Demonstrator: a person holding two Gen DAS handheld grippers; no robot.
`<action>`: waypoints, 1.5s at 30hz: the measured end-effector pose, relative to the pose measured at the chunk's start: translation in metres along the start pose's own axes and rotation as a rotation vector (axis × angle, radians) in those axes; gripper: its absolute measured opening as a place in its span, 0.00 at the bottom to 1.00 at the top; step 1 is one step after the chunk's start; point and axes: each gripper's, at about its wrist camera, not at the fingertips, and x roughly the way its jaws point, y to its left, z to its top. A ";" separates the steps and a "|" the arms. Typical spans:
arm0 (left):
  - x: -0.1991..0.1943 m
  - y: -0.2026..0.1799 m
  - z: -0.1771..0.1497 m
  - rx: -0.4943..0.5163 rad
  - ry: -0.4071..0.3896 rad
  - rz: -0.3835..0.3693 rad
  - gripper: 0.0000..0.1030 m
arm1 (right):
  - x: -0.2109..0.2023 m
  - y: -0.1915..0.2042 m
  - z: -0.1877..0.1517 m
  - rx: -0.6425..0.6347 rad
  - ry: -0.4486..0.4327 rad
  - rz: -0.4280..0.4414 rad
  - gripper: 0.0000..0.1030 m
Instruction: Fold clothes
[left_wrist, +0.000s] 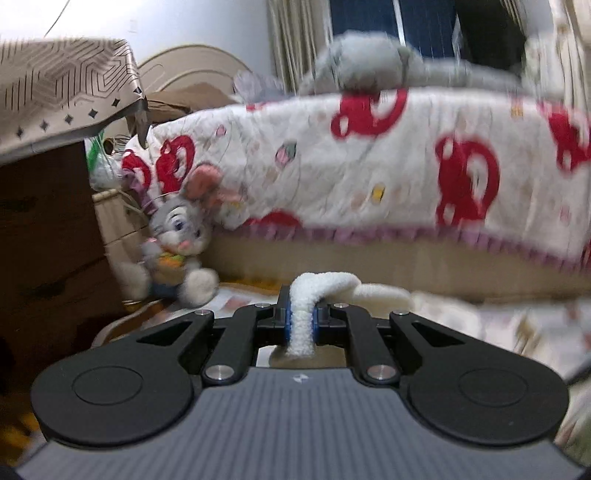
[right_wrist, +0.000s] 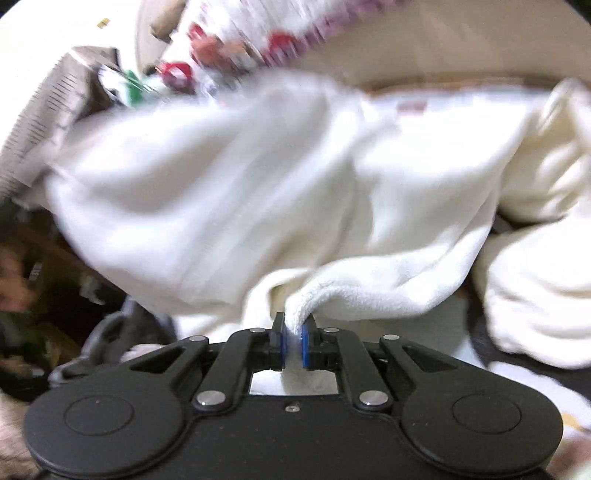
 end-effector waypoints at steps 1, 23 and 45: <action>-0.007 0.001 0.000 0.008 0.022 -0.007 0.09 | -0.027 0.010 0.004 -0.020 -0.019 -0.005 0.10; -0.002 -0.013 -0.177 -0.008 0.909 -0.154 0.16 | -0.100 -0.049 -0.134 0.012 0.424 -0.385 0.10; 0.269 0.014 -0.093 -0.478 0.641 -0.200 0.51 | 0.009 -0.035 0.122 -0.238 0.211 -0.460 0.45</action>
